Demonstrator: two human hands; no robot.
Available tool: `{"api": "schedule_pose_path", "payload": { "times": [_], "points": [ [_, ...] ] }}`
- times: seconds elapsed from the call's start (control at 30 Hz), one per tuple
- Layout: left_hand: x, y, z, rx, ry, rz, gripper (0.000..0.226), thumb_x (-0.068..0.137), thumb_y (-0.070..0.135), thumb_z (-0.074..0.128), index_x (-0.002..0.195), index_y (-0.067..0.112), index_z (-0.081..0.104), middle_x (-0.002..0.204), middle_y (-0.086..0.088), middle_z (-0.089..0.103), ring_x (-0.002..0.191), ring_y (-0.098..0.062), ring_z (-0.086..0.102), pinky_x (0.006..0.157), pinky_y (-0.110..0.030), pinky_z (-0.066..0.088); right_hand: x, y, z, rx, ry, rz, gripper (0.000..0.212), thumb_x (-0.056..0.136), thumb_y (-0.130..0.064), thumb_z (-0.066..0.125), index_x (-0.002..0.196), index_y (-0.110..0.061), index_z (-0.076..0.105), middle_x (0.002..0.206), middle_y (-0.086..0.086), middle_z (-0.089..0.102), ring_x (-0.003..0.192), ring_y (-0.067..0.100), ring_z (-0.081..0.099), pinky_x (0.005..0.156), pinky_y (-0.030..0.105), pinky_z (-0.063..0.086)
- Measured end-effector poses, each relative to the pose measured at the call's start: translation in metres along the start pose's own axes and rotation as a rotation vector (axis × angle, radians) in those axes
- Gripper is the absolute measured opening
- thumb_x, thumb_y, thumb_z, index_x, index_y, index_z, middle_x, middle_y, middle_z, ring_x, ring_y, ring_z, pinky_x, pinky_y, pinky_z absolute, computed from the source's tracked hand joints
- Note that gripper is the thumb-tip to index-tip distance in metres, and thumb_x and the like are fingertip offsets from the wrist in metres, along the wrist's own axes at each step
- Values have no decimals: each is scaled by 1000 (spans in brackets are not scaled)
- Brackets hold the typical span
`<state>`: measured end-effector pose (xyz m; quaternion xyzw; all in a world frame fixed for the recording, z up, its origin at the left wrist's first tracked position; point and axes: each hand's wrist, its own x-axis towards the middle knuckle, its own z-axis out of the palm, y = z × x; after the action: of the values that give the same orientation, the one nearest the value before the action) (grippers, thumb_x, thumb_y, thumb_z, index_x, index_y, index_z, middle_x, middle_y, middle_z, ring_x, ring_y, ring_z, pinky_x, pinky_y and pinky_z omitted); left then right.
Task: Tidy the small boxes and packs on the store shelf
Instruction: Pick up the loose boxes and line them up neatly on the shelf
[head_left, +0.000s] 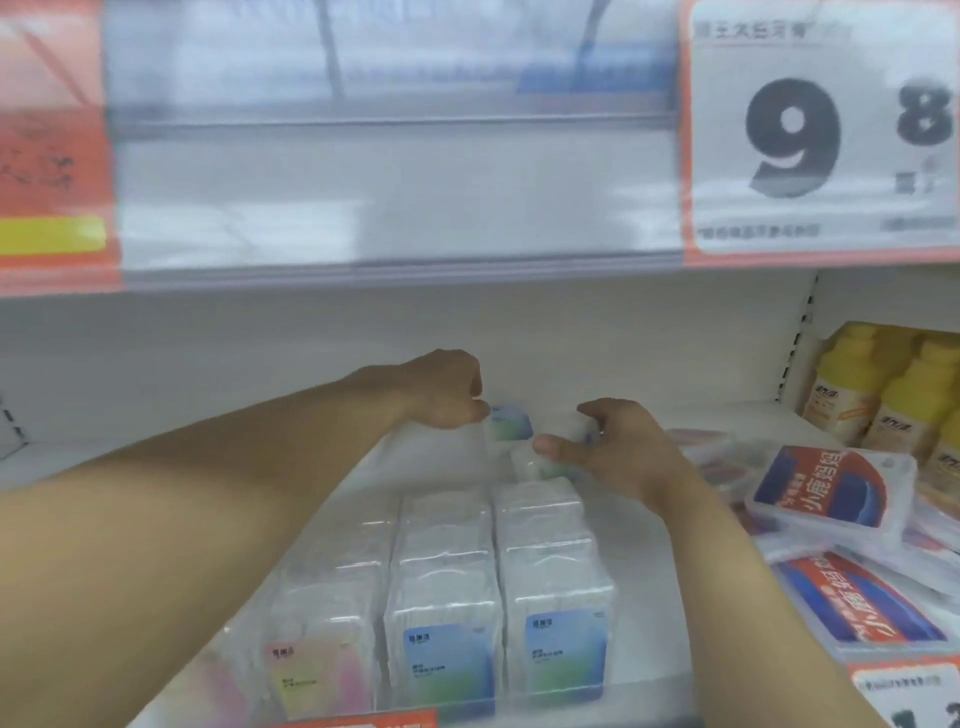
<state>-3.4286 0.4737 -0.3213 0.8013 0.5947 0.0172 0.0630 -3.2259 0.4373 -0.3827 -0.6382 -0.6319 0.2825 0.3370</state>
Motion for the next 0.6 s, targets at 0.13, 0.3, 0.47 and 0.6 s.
{"api": "schedule_pose_path", "payload": {
  "times": [0.13,0.3,0.47,0.6],
  "points": [
    [20,3,11,13,-30,42,55,93,50,52,133,11,46,135,-7,49,119,-24,48,88,-26,37,-7,-9,-6,-50,142,-115,61,62,-43,90,107,-7,69,98,6,62,84,18,55,55,12,39],
    [50,14,17,60,-172,-9,70,90,49,57,145,12,32,145,-6,42,124,-27,48,104,-37,40,-9,-19,-20,-8,238,-230,39,76,-33,83,106,-12,70,101,0,67,83,15,55,60,11,36],
    [68,16,23,118,-304,-35,100,70,58,63,151,18,20,149,-4,38,120,-29,54,103,-43,44,-13,-25,-35,6,214,-343,20,85,-19,73,102,-9,75,100,6,72,90,24,62,71,30,44],
    [69,17,17,31,-286,-68,92,70,45,80,143,10,37,129,-2,50,110,-25,54,88,-29,47,-13,-19,-42,-102,172,-361,39,94,-14,61,132,-18,62,129,2,62,114,18,55,74,10,31]
  ]
}}
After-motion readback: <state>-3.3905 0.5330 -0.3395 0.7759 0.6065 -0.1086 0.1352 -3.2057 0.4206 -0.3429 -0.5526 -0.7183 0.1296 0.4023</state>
